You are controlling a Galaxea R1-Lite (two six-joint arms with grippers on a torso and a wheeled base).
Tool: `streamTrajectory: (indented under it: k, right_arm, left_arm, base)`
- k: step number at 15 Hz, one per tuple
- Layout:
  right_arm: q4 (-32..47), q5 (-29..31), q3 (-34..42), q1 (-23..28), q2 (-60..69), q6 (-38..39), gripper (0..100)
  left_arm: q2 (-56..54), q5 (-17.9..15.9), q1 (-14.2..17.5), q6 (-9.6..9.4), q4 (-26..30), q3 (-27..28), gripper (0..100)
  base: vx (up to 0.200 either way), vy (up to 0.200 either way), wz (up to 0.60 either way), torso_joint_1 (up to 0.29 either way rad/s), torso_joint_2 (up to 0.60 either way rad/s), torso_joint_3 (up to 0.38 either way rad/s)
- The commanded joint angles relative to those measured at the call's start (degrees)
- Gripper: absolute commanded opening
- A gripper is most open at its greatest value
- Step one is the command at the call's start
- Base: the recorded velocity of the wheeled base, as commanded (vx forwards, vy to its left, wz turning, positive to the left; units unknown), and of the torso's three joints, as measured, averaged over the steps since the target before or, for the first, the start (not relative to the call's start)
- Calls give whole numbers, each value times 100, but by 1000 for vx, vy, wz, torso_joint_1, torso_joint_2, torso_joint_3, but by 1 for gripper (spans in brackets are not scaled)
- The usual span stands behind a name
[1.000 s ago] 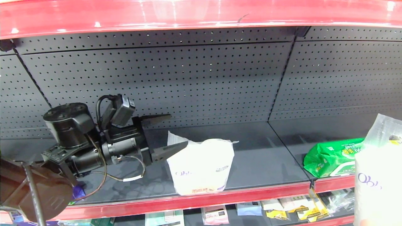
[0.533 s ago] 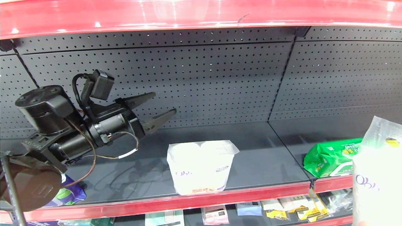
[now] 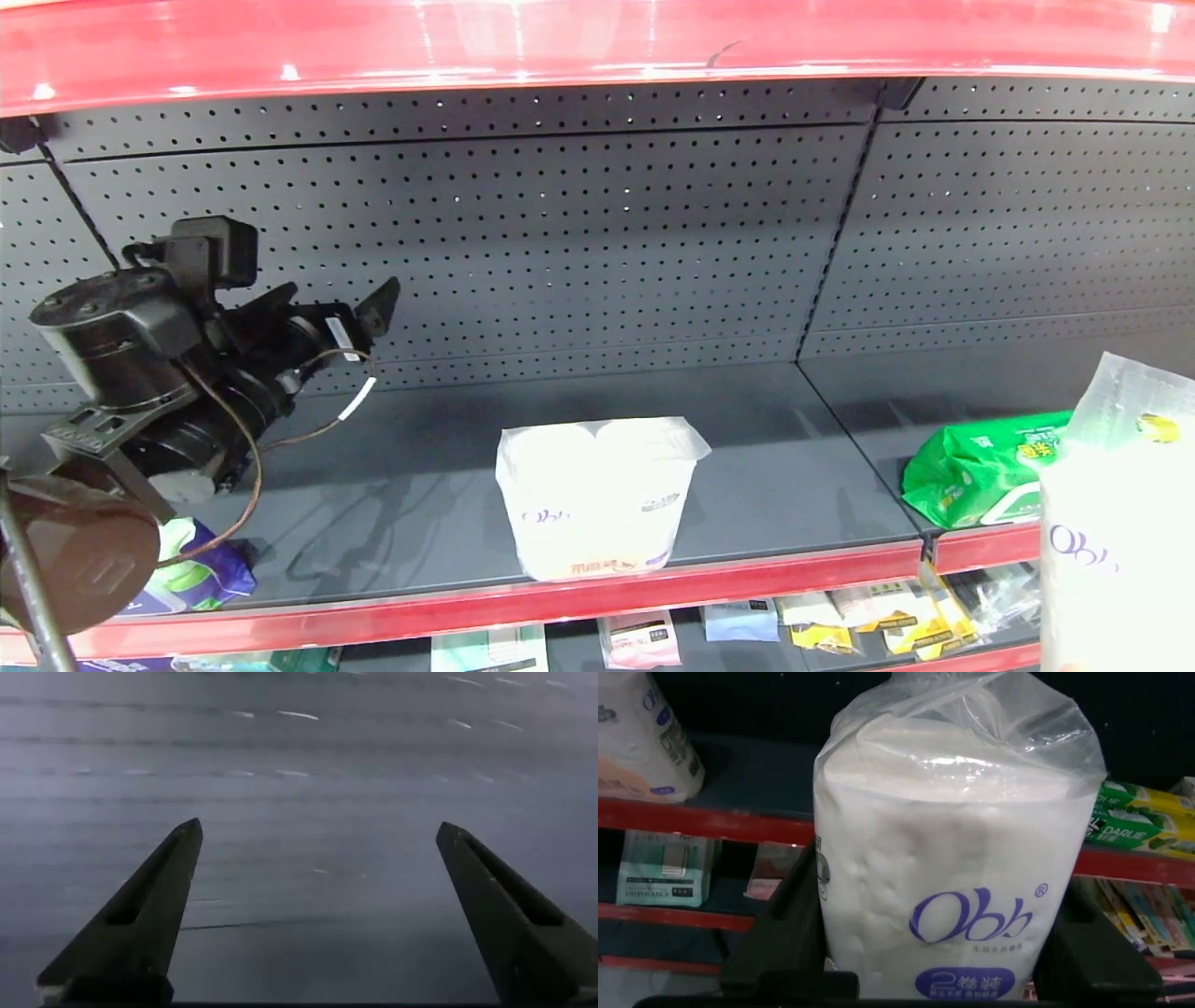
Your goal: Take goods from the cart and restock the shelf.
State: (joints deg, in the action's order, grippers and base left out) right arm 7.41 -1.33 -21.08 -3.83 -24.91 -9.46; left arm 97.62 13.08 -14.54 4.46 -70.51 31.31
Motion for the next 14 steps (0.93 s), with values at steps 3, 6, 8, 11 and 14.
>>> streamTrajectory:
  k: [3,6,8,11,14]
  right_arm:
    - [-47,10,-72,-13,-296,14,0]
    - [-56,19,-221,-4,-814,6,0]
    - [-152,-43,-520,-57,-1588,-3,0]
    - [-1339,-34,-643,-65,-2660,-74,0]
    - [-1559,-60,-740,-83,-2941,-100,0]
  left_arm:
    - [-2133,-403,-75,90,626,-1672,100]
    - [-4849,-1185,-75,28,2859,-2392,100]
    - [-7187,-1730,-84,-86,6699,-1408,100]
    - [-8541,-1748,-66,-385,9776,-318,100]
    - [-8848,-956,-57,-525,9855,-441,100]
  base:
    - [0,0,0,0,0,0]
    - [0,0,0,0,0,0]
    - [0,0,0,0,0,0]
    - [0,0,0,0,0,0]
    - [0,0,0,0,0,0]
